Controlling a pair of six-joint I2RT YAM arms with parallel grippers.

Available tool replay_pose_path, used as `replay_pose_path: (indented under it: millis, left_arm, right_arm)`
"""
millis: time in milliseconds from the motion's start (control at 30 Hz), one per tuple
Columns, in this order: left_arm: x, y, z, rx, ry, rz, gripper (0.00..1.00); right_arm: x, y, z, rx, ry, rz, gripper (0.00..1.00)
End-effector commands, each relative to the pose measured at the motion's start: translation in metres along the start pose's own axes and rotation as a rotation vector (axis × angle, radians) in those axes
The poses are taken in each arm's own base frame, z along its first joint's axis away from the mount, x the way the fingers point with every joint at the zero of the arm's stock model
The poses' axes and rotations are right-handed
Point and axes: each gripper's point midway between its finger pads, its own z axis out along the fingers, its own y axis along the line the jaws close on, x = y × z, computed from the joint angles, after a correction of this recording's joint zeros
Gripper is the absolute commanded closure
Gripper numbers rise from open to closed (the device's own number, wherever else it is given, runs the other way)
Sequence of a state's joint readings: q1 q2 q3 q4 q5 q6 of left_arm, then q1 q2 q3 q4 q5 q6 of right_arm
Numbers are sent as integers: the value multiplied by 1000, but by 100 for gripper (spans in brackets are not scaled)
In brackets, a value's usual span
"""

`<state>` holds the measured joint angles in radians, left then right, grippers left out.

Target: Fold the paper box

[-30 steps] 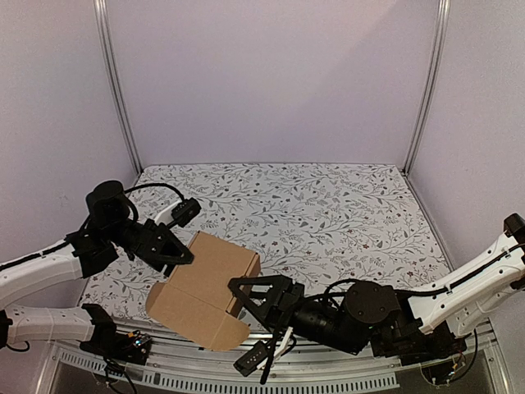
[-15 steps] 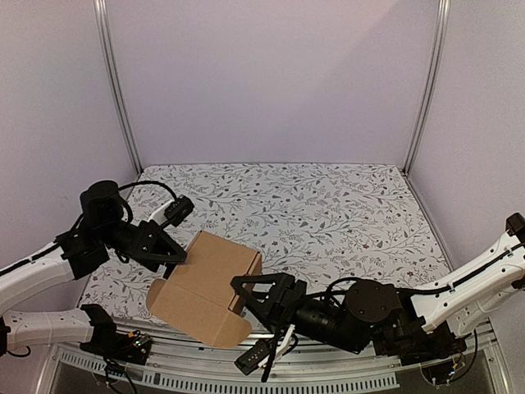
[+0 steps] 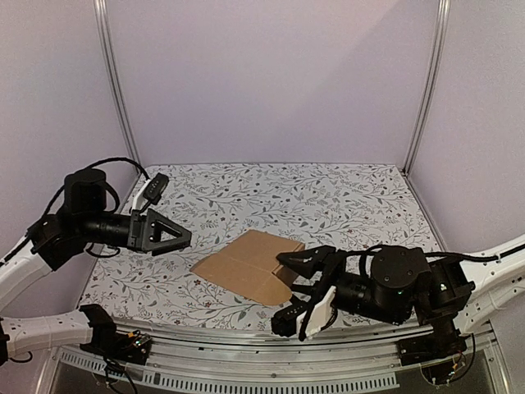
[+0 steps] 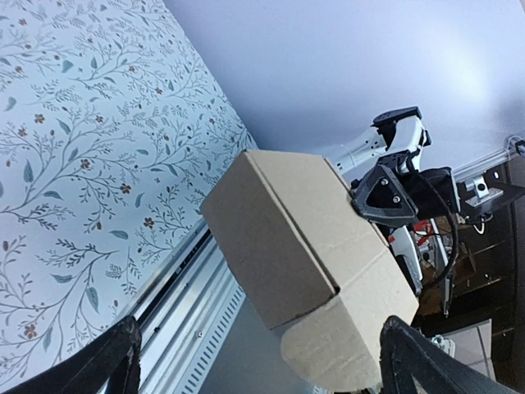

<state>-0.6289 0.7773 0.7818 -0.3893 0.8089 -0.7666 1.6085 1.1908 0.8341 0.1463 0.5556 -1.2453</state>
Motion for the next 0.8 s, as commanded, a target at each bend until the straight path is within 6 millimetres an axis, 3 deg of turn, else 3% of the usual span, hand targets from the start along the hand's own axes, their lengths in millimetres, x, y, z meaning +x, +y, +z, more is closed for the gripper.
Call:
replay_pose_path:
  millis: [0, 167, 333, 533, 767]
  left_arm:
    - [-23, 6, -17, -125, -147, 91, 1]
    - [-32, 1, -19, -112, -201, 121, 0]
    - [-25, -3, -7, -66, -130, 128, 0]
    - [-18, 21, -4, -177, -129, 161, 0]
    - [2, 40, 24, -248, -47, 174, 5]
  right_arm:
    - [23, 24, -10, -188, 55, 266, 43]
    - [38, 40, -10, -313, 73, 499, 43]
    - [45, 51, -4, -429, 58, 780, 44]
    - [49, 75, 5, -560, 30, 1044, 46]
    - [56, 85, 16, -578, 9, 1276, 46]
